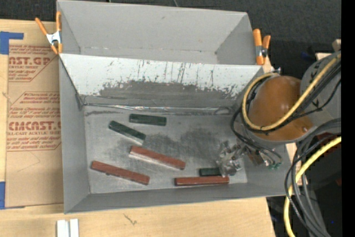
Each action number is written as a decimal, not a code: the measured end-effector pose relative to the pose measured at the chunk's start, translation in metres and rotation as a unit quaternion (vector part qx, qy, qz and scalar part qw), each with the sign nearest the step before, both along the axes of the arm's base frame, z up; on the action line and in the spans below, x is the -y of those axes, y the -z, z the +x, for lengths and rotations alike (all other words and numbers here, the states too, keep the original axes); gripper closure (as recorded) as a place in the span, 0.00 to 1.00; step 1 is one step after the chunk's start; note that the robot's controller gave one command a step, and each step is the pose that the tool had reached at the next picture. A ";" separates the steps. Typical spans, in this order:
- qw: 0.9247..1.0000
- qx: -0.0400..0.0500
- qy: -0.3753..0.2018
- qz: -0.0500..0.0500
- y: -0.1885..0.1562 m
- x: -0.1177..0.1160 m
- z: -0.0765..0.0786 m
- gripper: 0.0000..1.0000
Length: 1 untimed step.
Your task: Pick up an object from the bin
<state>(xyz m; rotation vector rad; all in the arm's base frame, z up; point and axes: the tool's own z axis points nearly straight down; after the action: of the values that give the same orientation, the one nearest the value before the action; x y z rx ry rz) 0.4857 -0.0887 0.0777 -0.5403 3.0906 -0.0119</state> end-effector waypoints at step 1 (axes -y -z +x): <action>1.000 0.012 -0.001 0.003 0.001 -0.005 0.005 0.00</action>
Offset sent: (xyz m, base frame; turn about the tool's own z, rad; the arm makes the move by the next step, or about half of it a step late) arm 0.0000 0.0000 0.0000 0.0000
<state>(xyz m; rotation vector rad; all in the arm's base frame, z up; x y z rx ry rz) 0.4912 -0.0839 0.0770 -0.5397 3.0650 -0.0089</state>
